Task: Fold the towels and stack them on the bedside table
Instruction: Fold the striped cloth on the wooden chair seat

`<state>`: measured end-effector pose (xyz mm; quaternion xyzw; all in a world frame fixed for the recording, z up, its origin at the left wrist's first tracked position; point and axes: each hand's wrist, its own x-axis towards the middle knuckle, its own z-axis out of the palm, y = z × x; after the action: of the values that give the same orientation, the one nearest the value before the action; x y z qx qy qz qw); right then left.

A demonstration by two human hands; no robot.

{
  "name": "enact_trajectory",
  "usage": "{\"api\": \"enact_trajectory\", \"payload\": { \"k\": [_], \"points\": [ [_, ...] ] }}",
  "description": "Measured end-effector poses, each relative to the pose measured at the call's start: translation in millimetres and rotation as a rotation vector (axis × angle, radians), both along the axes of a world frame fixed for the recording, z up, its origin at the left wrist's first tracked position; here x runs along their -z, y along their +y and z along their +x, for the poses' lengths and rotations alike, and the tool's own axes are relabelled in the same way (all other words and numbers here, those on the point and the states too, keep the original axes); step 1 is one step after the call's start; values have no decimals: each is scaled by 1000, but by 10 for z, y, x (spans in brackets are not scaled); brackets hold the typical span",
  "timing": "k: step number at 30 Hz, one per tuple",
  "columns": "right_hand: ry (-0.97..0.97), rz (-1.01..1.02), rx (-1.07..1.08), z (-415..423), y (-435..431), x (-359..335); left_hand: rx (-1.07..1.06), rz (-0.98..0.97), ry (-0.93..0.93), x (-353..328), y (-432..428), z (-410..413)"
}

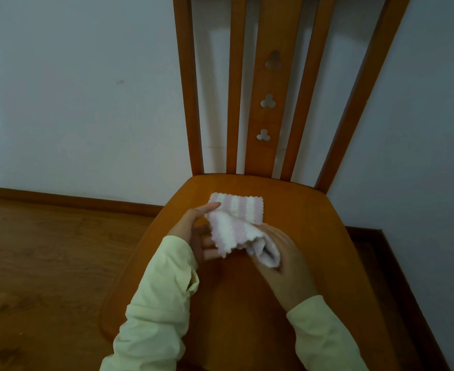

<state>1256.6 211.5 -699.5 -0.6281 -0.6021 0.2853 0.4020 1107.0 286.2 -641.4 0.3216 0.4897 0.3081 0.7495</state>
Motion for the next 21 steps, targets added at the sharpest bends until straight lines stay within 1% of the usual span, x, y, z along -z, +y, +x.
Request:
{"api": "enact_trajectory", "payload": {
  "k": [1, 2, 3, 4, 5, 6, 8, 9, 10, 11, 13, 15, 17, 21],
  "points": [
    [-14, 25, 16, 16, -16, -4, -2, 54, -40, 5, -48, -75],
    [-9, 68, 33, 34, -31, -27, -22, 121, -13, 32, -57, -133],
    [42, 94, 76, 37, -60, -73, -44, 193, 36, 59, -41, -170],
    [141, 126, 93, 25, -84, -136, -42, 281, 97, 75, -30, -202],
    [199, 137, 120, 30, -92, -167, -12, 399, 153, 98, -26, -230],
    [268, 156, 121, 18, -95, -199, 71, 549, 233, 114, -37, -243],
    [312, 143, 124, 2, -73, -193, 232, 839, 505, 203, -56, -229],
    [309, 131, 116, 7, -69, -186, 248, 928, 651, 229, -63, -195],
    [309, 130, 115, 3, -65, -189, 214, 989, 756, 249, -59, -151],
    [303, 133, 113, 6, -66, -180, 155, 1056, 796, 270, -62, -105],
    [275, 128, 102, 0, -79, -198, 66, 1159, 752, 304, -83, -45],
    [255, 129, 101, -2, -75, -217, 66, 1158, 576, 277, -88, -57],
    [258, 119, 105, 30, -71, -213, 86, 1089, 411, 237, -101, -100],
    [240, 90, 149, 72, -92, -199, 31, 914, 304, 240, -120, -155]
  ]
}}
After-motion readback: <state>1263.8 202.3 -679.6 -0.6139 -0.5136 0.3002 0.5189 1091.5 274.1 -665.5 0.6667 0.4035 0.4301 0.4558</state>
